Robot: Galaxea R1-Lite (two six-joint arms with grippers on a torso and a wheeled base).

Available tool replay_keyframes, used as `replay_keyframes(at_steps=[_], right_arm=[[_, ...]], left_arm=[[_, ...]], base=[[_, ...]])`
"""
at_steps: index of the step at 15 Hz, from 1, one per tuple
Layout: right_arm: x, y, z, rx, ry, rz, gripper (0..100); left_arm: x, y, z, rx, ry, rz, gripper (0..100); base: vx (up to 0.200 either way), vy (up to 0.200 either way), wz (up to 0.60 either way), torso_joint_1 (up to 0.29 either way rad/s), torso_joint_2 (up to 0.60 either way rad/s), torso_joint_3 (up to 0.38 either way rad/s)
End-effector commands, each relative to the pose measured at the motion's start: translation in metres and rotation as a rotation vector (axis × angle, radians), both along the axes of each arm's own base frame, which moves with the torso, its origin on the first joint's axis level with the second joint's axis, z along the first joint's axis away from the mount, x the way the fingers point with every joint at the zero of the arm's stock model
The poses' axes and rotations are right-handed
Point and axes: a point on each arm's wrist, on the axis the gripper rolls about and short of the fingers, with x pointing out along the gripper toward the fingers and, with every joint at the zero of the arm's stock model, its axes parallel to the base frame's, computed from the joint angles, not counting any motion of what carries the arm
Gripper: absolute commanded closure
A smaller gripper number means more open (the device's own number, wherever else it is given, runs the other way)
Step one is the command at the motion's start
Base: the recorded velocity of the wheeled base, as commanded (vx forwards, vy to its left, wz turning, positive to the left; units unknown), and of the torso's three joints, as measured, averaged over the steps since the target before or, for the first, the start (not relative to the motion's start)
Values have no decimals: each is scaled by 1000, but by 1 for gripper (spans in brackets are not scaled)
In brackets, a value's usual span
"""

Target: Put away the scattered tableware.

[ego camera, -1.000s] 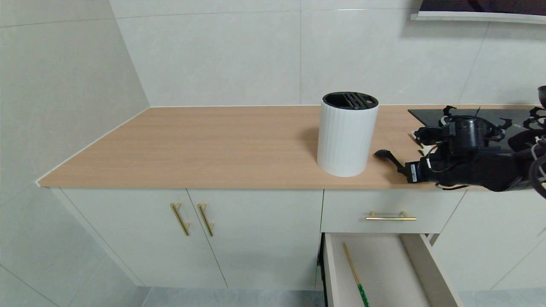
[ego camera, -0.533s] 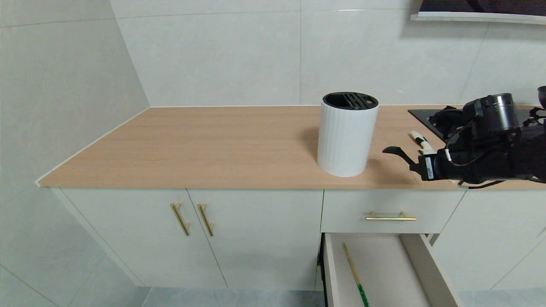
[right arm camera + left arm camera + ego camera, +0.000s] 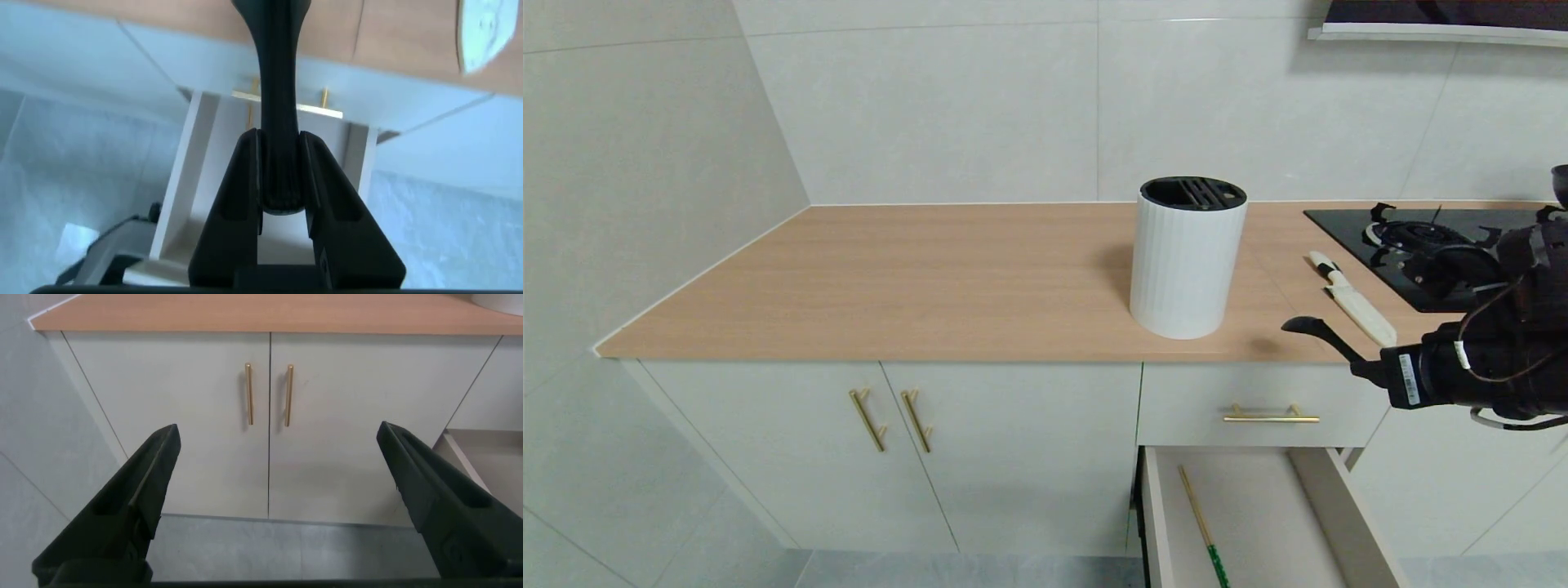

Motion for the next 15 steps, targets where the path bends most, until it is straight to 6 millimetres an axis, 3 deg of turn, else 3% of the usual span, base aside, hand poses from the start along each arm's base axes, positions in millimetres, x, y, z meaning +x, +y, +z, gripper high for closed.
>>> replay_keyframes(at_steps=[1, 15], right_arm=[[-9, -2, -4, -32, 6, 15, 100], [-13, -3, -9, -64, 12, 43, 100]], left_arm=[[0, 0, 0, 0, 1, 1, 0], [0, 0, 0, 0, -1, 1, 0]], base=[[0, 0, 0, 0, 0, 0], [0, 0, 0, 0, 0, 0]])
